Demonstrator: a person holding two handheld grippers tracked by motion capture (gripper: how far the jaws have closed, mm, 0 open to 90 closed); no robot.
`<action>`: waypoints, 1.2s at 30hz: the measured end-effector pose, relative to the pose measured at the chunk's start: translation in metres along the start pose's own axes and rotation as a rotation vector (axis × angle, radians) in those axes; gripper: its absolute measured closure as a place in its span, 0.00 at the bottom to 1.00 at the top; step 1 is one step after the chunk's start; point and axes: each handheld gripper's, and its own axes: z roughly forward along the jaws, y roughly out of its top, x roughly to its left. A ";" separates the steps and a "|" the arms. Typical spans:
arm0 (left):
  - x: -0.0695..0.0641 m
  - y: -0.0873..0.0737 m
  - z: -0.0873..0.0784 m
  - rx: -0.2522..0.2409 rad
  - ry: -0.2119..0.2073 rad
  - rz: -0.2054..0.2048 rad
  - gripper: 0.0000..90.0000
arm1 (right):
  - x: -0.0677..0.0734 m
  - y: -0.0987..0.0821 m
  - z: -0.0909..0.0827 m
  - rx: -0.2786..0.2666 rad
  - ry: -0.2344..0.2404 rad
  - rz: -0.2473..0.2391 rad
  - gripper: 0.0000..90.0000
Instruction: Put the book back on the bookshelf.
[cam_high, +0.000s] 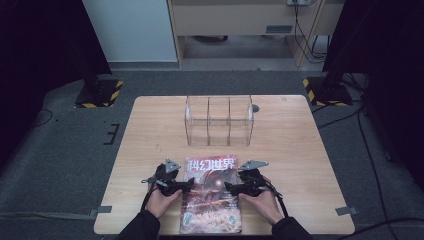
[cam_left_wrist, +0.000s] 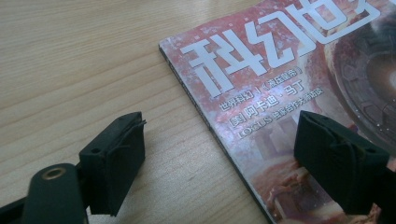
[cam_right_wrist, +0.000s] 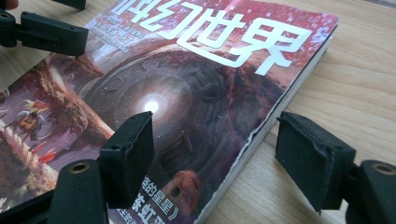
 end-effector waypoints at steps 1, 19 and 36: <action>0.000 0.000 0.000 -0.005 -0.002 0.001 0.15 | 0.000 0.000 0.001 -0.001 -0.001 0.000 0.32; -0.019 0.002 0.007 -0.026 -0.068 0.046 0.22 | 0.001 -0.003 0.005 -0.037 0.021 0.045 0.30; -0.025 0.002 0.008 -0.035 -0.028 0.010 0.22 | -0.002 -0.005 0.004 -0.066 0.036 0.094 0.31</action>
